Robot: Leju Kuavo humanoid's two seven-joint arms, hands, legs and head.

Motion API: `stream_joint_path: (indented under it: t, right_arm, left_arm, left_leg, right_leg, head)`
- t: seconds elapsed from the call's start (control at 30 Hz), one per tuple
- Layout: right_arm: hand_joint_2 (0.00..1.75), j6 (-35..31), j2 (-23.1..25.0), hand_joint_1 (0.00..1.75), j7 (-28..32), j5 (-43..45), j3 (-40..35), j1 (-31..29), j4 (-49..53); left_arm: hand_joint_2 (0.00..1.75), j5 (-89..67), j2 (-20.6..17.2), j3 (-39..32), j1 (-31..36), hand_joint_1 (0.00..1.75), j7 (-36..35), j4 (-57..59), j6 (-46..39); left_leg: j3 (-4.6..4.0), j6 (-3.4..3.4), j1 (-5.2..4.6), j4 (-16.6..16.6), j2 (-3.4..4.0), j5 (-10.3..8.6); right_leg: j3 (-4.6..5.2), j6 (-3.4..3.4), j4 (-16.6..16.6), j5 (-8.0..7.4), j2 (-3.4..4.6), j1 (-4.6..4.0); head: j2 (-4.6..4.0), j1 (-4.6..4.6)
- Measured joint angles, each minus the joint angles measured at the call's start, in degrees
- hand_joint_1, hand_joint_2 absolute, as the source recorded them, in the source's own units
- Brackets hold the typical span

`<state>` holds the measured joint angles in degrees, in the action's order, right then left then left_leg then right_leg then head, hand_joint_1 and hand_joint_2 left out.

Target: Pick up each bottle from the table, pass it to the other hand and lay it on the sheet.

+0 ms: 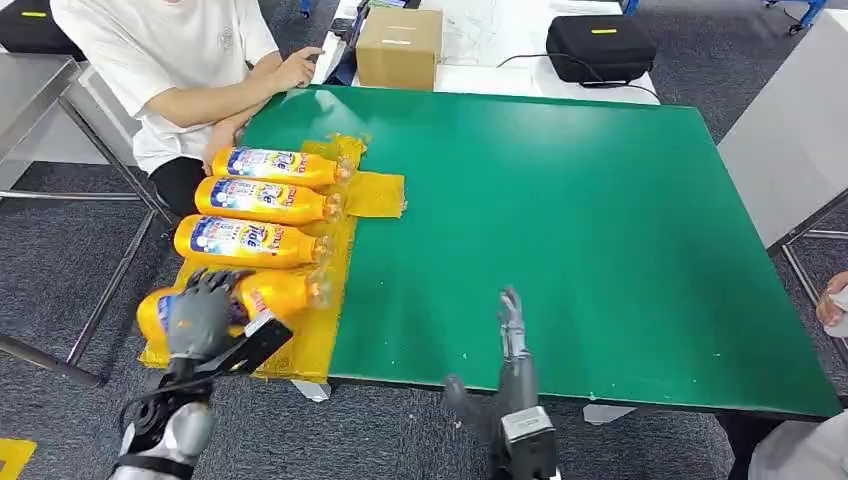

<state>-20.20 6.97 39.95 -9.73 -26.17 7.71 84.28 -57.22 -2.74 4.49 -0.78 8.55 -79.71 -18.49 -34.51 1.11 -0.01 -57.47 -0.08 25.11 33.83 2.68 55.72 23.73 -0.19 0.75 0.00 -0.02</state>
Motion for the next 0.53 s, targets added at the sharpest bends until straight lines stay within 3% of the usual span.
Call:
stream_joint_path:
  t: [0.27,0.53]
  right_arm:
    - [1.75,1.73,0.7,0.0,0.02,1.81,3.28,1.16,0.04]
    - [1.75,4.03,1.12,0.0,0.02,1.66,4.29,0.58,-0.2]
  left_arm:
    - [1.75,-0.98,-2.42,-5.6,-6.14,1.75,-0.37,-2.58,3.73]
    - [1.75,-4.11,-4.13,-5.14,-5.72,1.75,-0.96,-2.1,10.41]
  left_leg:
    - [0.02,-0.01,0.07,0.0,-0.03,-0.05]
    - [0.05,0.0,0.06,-0.01,-0.07,-0.05]
  right_leg:
    - [-0.05,-0.02,0.01,0.0,-0.01,-0.05]
    - [-0.09,-0.01,0.01,-0.01,-0.03,-0.04]
  head:
    - [0.0,0.0]
    - [0.0,0.0]
